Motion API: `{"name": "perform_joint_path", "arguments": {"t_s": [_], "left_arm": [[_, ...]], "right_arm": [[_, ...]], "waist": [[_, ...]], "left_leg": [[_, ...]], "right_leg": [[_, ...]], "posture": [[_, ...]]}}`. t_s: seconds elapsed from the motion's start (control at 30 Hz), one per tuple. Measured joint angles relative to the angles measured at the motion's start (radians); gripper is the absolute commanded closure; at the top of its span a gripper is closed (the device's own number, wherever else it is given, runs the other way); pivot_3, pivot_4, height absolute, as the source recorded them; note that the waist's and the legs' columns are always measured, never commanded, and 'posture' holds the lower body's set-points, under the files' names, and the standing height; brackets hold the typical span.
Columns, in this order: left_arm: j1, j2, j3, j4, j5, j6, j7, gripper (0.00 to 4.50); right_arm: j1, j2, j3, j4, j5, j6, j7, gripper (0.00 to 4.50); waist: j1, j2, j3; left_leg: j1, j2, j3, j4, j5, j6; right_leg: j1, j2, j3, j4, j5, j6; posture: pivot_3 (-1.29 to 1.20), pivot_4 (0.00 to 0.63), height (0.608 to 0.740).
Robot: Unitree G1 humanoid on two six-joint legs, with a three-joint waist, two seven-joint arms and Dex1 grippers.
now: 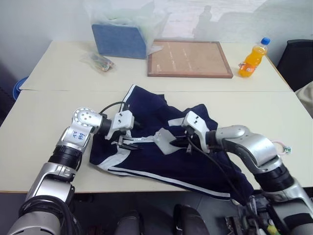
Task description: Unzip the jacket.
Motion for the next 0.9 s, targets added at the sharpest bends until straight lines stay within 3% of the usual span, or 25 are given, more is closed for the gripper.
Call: {"name": "perform_joint_path", "arguments": {"t_s": [0.27,0.37,0.6,0.9], "left_arm": [[-0.003,-0.042,-0.003,0.078,0.016,-0.041,0.01,0.29],[-0.011,-0.052,-0.005,0.143,0.027,-0.07,0.011,0.29],[-0.059,-0.08,-0.003,0.271,0.036,-0.155,0.012,0.29],[-0.068,-0.073,0.004,0.309,0.036,-0.194,0.007,0.29]], "right_arm": [[0.209,-0.057,-0.291,-0.179,0.049,0.096,-0.08,4.46],[0.282,-0.07,-0.469,-0.188,0.085,0.176,-0.113,4.46],[0.421,-0.101,-0.705,-0.182,0.106,0.225,-0.135,4.46],[0.566,-0.255,-0.973,0.106,0.042,0.103,-0.102,4.46]], "waist": [[0.009,0.0,0.0],[0.016,0.0,0.0],[0.024,0.0,0.0],[0.024,0.001,0.0]], "left_leg": [[0.0,0.0,-0.001,0.001,0.0,0.0],[0.0,0.0,-0.001,0.001,0.0,0.0],[0.003,0.0,0.0,0.0,0.0,0.0],[0.005,0.0,0.001,-0.001,0.0,0.001]], "right_leg": [[0.002,0.0,-0.001,0.0,0.0,0.0],[0.002,0.0,-0.001,0.0,0.0,0.0],[0.004,0.0,0.0,0.0,0.0,0.0],[0.004,0.0,0.002,0.0,0.0,0.0]], "posture": [[0.0,0.15,0.74],[0.0,0.15,0.74],[0.0,0.15,0.74],[0.0,0.15,0.74]]}}
